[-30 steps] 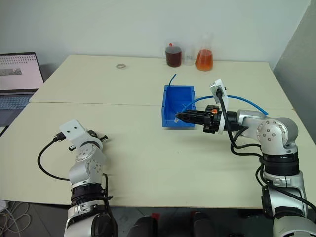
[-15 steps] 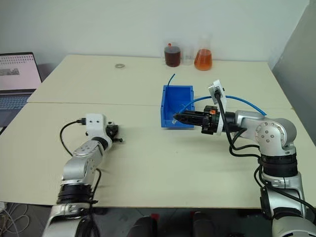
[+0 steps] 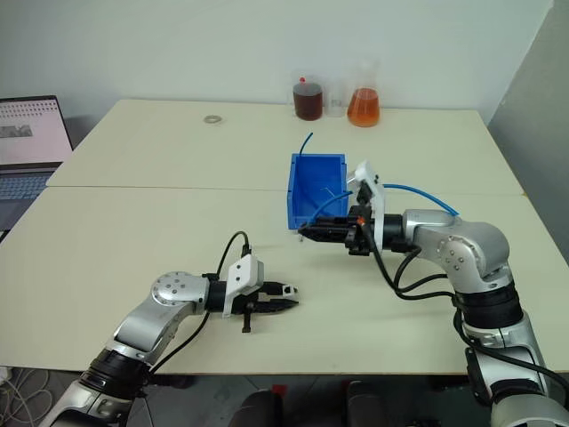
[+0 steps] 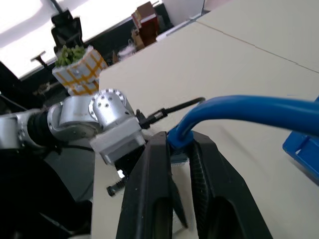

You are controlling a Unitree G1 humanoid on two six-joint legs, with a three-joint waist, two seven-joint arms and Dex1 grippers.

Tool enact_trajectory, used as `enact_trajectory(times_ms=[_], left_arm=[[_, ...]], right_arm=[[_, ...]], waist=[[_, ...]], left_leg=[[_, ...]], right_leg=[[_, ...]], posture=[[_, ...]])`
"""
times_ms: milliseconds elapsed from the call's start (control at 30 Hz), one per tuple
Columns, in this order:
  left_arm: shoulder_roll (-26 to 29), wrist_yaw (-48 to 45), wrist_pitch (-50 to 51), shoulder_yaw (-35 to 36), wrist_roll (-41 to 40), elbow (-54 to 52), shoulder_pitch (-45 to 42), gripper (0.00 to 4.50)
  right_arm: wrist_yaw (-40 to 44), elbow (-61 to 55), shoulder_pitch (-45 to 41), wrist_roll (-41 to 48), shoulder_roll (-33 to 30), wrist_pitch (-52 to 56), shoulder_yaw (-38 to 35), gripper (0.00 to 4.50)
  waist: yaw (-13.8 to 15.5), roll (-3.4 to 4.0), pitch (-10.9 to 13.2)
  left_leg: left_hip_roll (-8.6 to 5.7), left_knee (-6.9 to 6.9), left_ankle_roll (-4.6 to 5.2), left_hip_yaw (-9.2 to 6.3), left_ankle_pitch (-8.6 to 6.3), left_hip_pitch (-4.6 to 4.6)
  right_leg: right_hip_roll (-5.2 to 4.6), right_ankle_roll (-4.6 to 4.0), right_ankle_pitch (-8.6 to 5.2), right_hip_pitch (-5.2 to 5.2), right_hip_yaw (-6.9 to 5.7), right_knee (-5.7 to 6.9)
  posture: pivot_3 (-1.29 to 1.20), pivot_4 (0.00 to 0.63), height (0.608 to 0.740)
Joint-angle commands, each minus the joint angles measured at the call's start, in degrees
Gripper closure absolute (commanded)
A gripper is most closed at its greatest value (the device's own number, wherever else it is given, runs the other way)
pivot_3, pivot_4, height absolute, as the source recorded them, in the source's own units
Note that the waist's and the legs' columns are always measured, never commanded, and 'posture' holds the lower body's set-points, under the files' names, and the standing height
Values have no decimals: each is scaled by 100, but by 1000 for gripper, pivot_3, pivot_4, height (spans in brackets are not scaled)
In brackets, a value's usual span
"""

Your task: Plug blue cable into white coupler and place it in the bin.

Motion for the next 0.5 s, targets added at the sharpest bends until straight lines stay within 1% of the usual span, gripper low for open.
enact_trajectory(times_ms=[33,133,200,500], left_arm=[[-145,-315,-349,24,-54,414,-284,3712],[-154,-416,-775,-66,254,913,-459,3712],[-189,-451,-879,-46,298,1122,-529,3712],[-271,-626,-1054,-55,376,1470,-643,3712]], right_arm=[[475,-302,158,-780,-269,-860,558,4264],[705,-387,375,-1263,-414,-1394,892,4264],[779,-416,463,-1493,-435,-1642,1021,4264],[716,-124,490,-1994,122,-2046,1304,4264]], waist=[[0,0,0],[0,-1,0],[1,0,0],[-1,0,0]], left_leg=[[0,1,0,0,0,-1],[-1,2,0,0,0,-2],[-1,1,0,-1,0,-1],[0,7,0,-4,0,4]], right_leg=[[0,1,0,0,-1,-1],[0,1,0,0,-1,-3],[1,1,0,0,-2,-2],[2,0,0,2,-2,8]], posture=[[0,150,740],[0,150,740],[0,150,740],[0,150,740]])
